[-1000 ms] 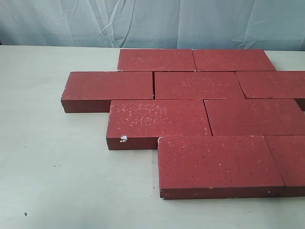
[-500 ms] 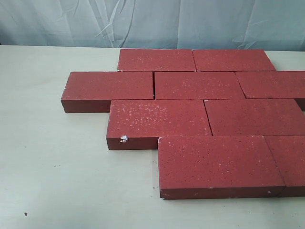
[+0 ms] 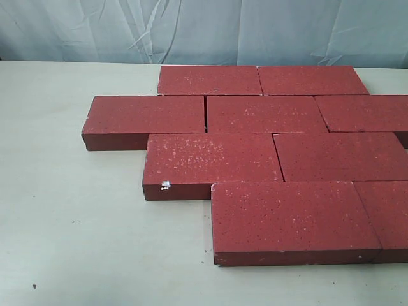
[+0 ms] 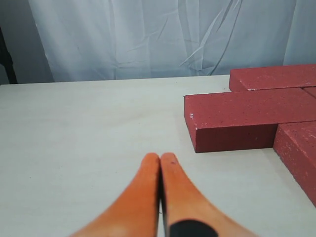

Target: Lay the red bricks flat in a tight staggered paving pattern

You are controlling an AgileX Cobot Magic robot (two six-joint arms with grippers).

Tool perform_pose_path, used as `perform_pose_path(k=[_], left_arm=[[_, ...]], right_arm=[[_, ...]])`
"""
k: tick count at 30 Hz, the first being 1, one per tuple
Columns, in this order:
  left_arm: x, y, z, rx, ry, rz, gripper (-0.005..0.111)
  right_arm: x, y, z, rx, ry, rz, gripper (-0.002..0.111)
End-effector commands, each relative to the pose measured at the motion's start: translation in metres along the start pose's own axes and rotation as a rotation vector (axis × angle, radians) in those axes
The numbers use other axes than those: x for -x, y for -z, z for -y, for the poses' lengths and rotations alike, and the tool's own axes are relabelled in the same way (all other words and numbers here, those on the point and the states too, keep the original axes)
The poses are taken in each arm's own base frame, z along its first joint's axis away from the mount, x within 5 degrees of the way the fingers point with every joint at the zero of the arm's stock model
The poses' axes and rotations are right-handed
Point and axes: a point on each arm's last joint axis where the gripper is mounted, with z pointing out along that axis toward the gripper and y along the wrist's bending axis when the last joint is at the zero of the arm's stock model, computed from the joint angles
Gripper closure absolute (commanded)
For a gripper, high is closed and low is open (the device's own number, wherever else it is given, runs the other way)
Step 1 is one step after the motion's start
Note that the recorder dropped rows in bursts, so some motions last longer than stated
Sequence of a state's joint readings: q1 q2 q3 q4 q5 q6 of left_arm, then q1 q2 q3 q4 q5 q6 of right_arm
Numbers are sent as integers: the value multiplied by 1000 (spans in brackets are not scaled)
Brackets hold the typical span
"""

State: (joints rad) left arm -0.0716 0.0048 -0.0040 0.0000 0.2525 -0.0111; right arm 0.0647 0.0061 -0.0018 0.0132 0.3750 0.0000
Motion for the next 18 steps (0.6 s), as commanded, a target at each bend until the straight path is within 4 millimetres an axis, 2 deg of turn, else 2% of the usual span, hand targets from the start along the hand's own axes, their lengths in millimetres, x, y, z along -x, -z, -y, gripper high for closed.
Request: perform_pose_path(k=[1, 18], left_arm=[[0, 0, 0, 1, -1, 15, 107], [0, 0, 0, -1, -11, 15, 107]], right_arm=[[1, 0, 0, -6, 1, 17, 109], [1, 0, 0, -4, -4, 17, 109]])
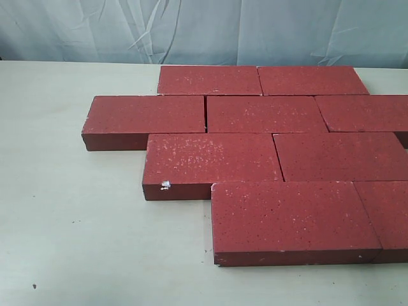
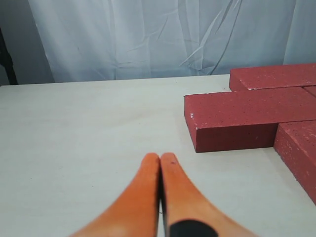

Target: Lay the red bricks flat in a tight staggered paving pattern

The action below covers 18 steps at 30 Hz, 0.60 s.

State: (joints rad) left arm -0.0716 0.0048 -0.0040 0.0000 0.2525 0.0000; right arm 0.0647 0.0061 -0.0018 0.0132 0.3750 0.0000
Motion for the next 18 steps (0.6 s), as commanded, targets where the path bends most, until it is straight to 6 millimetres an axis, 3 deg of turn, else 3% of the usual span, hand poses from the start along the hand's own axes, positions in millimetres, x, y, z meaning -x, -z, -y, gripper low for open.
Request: perform_pose_path(k=[1, 18], left_arm=[[0, 0, 0, -1, 0, 15, 107], [0, 0, -1, 21, 3, 15, 107]], right_arm=[[1, 0, 0, -4, -4, 17, 109], [1, 0, 0, -5, -2, 17, 109]])
